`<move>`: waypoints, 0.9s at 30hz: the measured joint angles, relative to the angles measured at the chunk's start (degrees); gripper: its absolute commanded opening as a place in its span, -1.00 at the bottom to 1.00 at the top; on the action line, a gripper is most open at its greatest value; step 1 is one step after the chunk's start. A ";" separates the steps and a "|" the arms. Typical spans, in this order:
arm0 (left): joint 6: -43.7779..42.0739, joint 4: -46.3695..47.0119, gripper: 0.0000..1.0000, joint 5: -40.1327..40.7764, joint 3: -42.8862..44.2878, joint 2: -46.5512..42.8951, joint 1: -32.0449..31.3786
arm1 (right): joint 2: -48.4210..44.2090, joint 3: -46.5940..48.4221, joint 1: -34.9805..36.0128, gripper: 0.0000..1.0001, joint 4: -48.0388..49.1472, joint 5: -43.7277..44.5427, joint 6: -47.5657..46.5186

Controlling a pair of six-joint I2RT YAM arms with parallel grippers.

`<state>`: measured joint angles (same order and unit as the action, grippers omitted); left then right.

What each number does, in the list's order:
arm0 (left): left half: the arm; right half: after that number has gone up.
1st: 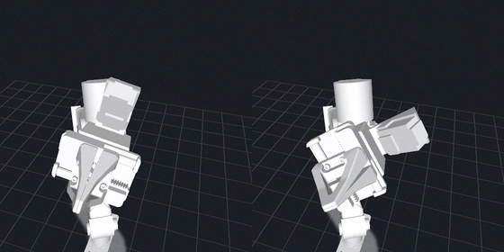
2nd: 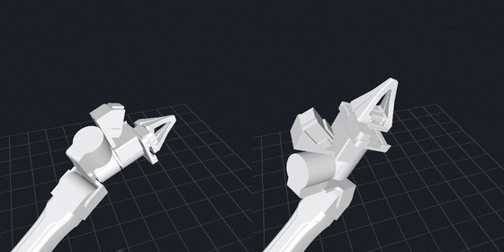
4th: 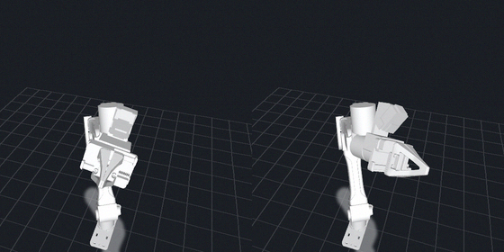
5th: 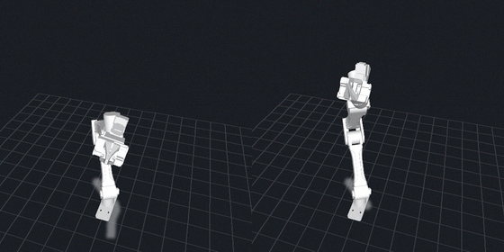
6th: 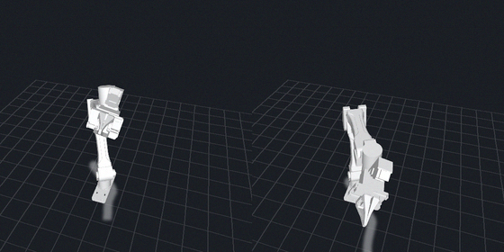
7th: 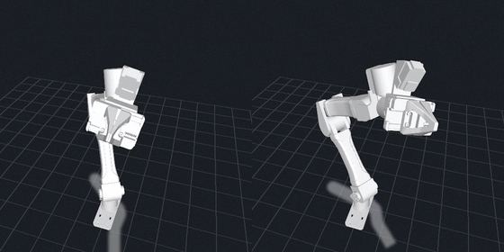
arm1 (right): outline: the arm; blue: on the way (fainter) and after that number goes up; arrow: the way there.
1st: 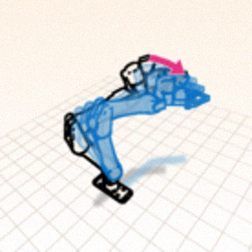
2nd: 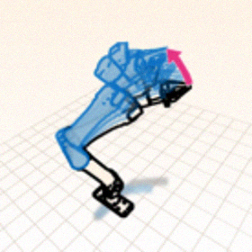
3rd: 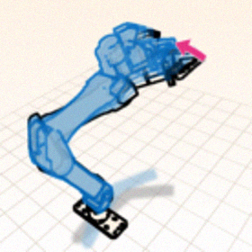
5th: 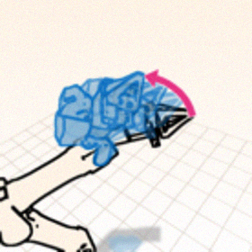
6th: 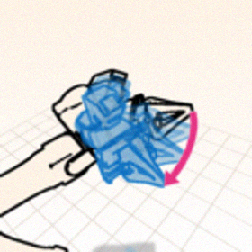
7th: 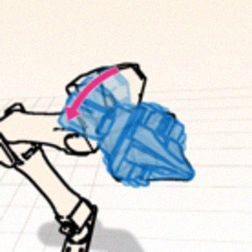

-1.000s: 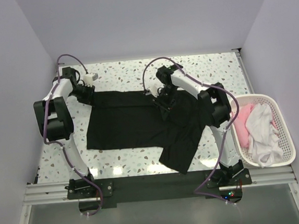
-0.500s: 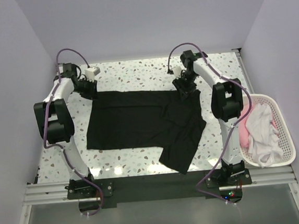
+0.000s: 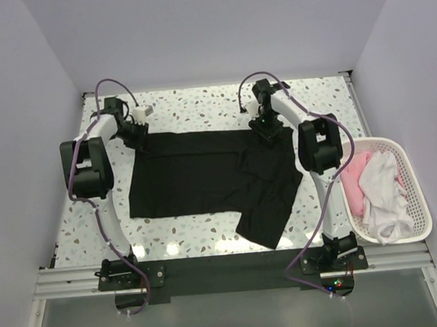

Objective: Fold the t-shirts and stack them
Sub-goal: Fold the tshirt

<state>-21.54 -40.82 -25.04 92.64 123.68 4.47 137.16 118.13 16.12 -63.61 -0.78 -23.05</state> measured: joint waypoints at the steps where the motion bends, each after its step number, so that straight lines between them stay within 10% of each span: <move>1: 0.22 -0.24 -0.59 0.00 0.46 0.33 0.04 | 0.35 0.66 0.00 -0.25 -0.07 0.35 -0.15; 15: 2.49 -0.42 -0.58 0.20 13.29 8.20 1.31 | 8.26 15.76 0.00 -0.08 2.21 5.05 -1.22; 27: 0.79 0.55 -0.36 -0.31 12.74 0.20 2.12 | 1.05 11.30 -0.44 0.57 7.91 1.84 1.38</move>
<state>-20.75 -40.27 -25.34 105.38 123.87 6.59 138.21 129.43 15.68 -55.70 1.06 -21.67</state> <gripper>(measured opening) 0.292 0.735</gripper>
